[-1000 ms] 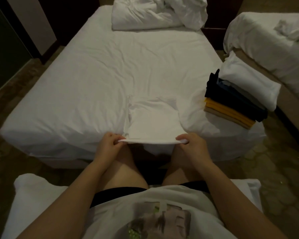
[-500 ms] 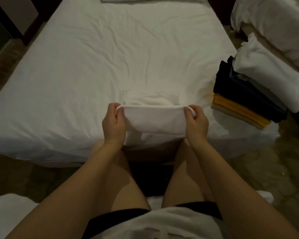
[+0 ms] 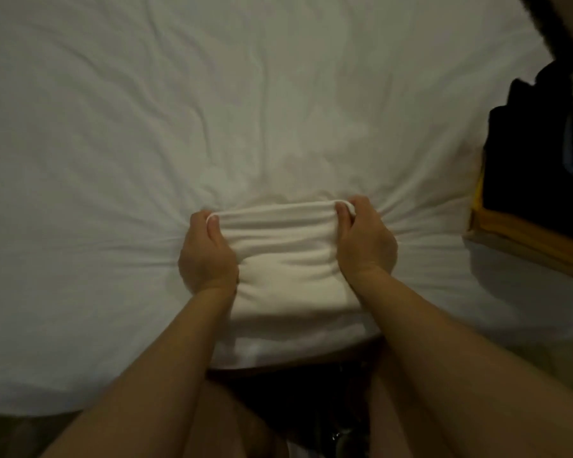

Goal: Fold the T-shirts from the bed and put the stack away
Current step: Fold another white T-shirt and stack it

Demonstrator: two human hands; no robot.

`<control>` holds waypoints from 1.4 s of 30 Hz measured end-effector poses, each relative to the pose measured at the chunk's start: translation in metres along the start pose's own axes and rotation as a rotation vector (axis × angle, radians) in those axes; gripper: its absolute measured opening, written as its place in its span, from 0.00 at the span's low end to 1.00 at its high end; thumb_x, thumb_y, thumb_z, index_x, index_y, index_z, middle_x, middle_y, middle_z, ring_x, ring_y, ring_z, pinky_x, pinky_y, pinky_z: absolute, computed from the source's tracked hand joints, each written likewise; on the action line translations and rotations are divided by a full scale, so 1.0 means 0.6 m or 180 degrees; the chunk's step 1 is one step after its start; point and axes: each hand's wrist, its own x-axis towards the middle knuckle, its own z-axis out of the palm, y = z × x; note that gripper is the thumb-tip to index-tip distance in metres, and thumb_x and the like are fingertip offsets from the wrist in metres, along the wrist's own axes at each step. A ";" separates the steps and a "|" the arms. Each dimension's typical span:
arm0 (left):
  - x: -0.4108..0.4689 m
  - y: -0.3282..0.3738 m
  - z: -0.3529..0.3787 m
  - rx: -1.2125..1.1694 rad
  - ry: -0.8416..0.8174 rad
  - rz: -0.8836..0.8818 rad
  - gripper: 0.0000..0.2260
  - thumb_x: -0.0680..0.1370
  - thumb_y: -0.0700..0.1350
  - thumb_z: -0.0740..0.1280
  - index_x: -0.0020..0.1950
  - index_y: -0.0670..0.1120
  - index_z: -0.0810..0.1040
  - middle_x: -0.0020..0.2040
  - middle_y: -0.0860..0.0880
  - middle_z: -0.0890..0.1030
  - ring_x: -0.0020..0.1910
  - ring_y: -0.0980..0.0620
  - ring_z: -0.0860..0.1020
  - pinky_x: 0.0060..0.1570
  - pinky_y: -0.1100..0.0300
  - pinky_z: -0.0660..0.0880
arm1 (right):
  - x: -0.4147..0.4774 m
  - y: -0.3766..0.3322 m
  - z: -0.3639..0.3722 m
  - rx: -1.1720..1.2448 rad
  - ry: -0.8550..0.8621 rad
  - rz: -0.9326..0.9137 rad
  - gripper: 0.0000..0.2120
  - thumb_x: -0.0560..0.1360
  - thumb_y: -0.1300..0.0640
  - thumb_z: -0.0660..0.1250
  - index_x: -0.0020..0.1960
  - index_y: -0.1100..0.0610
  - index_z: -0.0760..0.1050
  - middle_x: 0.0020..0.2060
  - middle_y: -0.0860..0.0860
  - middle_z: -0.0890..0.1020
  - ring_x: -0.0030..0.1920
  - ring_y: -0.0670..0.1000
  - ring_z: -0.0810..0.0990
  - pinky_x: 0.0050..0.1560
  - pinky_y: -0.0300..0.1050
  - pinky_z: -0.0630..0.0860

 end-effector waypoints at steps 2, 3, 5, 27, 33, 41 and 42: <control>0.004 -0.005 0.014 0.0020 0.0103 0.0106 0.13 0.82 0.48 0.55 0.54 0.43 0.76 0.50 0.39 0.80 0.48 0.37 0.76 0.41 0.53 0.62 | 0.007 0.002 0.010 -0.0084 0.0038 0.0064 0.17 0.79 0.41 0.51 0.55 0.52 0.70 0.51 0.56 0.79 0.48 0.63 0.77 0.44 0.52 0.71; 0.005 -0.007 0.016 0.0000 0.0116 0.0143 0.13 0.81 0.49 0.55 0.54 0.43 0.76 0.50 0.39 0.81 0.47 0.37 0.76 0.39 0.54 0.61 | 0.008 0.003 0.012 -0.0110 0.0050 0.0088 0.17 0.79 0.41 0.51 0.56 0.52 0.70 0.51 0.56 0.80 0.48 0.63 0.77 0.44 0.52 0.70; 0.005 -0.005 0.014 -0.0033 0.0096 0.0148 0.14 0.81 0.49 0.55 0.54 0.43 0.76 0.50 0.39 0.81 0.47 0.37 0.76 0.38 0.55 0.59 | 0.006 0.001 0.009 -0.0115 0.0044 0.0082 0.17 0.79 0.41 0.51 0.56 0.52 0.70 0.51 0.57 0.80 0.49 0.63 0.77 0.43 0.51 0.69; -0.164 0.141 -0.233 -0.1978 -0.1232 -0.0362 0.21 0.78 0.53 0.63 0.68 0.45 0.69 0.59 0.46 0.75 0.59 0.45 0.73 0.57 0.55 0.70 | -0.127 0.015 -0.302 0.2268 -0.0335 -0.0064 0.14 0.75 0.59 0.66 0.59 0.52 0.68 0.49 0.49 0.75 0.48 0.50 0.75 0.41 0.41 0.68; -0.222 0.343 -0.267 -0.2435 -0.0962 0.0504 0.09 0.78 0.55 0.62 0.52 0.51 0.72 0.45 0.53 0.76 0.49 0.50 0.74 0.52 0.56 0.71 | -0.126 0.073 -0.508 0.2834 0.0719 -0.0511 0.20 0.75 0.60 0.66 0.63 0.46 0.65 0.46 0.40 0.74 0.44 0.39 0.74 0.43 0.33 0.70; -0.289 0.567 -0.205 -0.2144 -0.1364 0.1306 0.10 0.78 0.55 0.60 0.52 0.49 0.72 0.40 0.56 0.74 0.41 0.54 0.73 0.41 0.59 0.68 | -0.061 0.214 -0.646 0.3086 0.1396 -0.0063 0.20 0.75 0.59 0.67 0.63 0.47 0.67 0.55 0.49 0.76 0.54 0.52 0.75 0.53 0.49 0.73; -0.293 0.588 -0.192 -0.2081 -0.1391 0.1377 0.11 0.79 0.55 0.60 0.51 0.49 0.72 0.40 0.56 0.74 0.41 0.55 0.73 0.39 0.60 0.68 | -0.049 0.227 -0.657 0.3093 0.1459 -0.0043 0.20 0.75 0.59 0.66 0.64 0.48 0.67 0.54 0.48 0.75 0.53 0.51 0.75 0.51 0.47 0.72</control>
